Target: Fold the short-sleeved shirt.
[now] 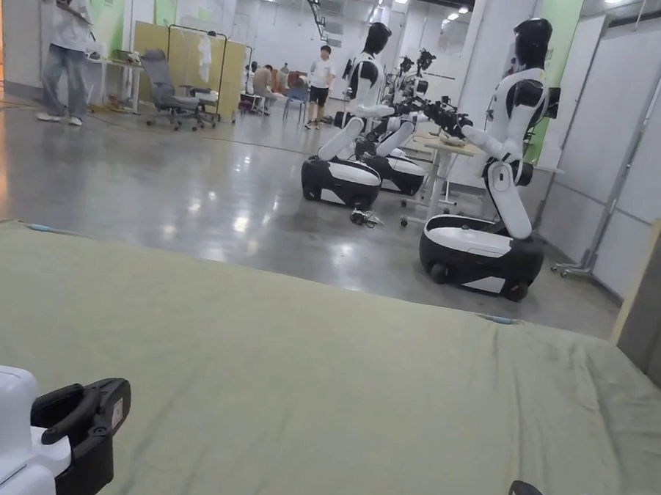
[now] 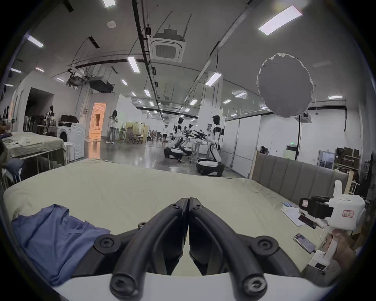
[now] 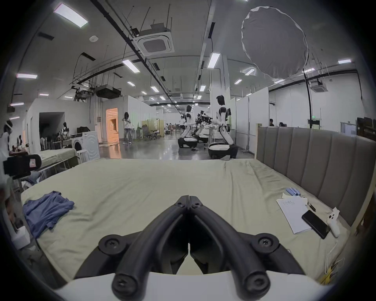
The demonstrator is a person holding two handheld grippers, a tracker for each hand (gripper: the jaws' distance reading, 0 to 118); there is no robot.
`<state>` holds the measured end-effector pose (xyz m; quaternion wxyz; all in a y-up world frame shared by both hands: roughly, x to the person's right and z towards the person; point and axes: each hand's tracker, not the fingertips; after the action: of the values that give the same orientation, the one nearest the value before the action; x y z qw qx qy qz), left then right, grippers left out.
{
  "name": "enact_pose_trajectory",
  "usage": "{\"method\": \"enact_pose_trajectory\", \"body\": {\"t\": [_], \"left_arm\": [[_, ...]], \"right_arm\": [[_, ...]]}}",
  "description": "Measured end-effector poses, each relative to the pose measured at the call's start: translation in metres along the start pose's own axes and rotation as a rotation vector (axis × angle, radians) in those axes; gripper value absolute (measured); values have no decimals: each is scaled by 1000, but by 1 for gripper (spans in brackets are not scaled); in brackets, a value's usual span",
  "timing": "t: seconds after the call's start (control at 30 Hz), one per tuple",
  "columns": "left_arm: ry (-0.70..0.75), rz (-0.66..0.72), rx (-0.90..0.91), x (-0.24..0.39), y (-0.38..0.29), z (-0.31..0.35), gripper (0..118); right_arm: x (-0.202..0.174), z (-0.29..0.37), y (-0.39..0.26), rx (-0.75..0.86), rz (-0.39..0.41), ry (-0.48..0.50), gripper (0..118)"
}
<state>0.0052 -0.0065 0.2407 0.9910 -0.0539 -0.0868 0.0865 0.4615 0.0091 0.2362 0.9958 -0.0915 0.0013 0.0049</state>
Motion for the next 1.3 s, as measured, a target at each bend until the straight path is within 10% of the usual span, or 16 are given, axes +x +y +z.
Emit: {"method": "enact_pose_trajectory", "body": {"t": [0.53,1.07,1.2,1.3], "left_arm": [[8,21,-7,-15,0,9,3],[321,20,-59,-110,9,135,6],[319,49,-141,-154,11,146,57],[316,90,-225,-189,4,130,66]], "right_arm": [[-38,6,18,0,-10,64,0],[-137,-48,6,-55,-37,415,0],[-147,-49,-3,-70,10,470,0],[-151,-42,-8,-89,29,485,0]]}}
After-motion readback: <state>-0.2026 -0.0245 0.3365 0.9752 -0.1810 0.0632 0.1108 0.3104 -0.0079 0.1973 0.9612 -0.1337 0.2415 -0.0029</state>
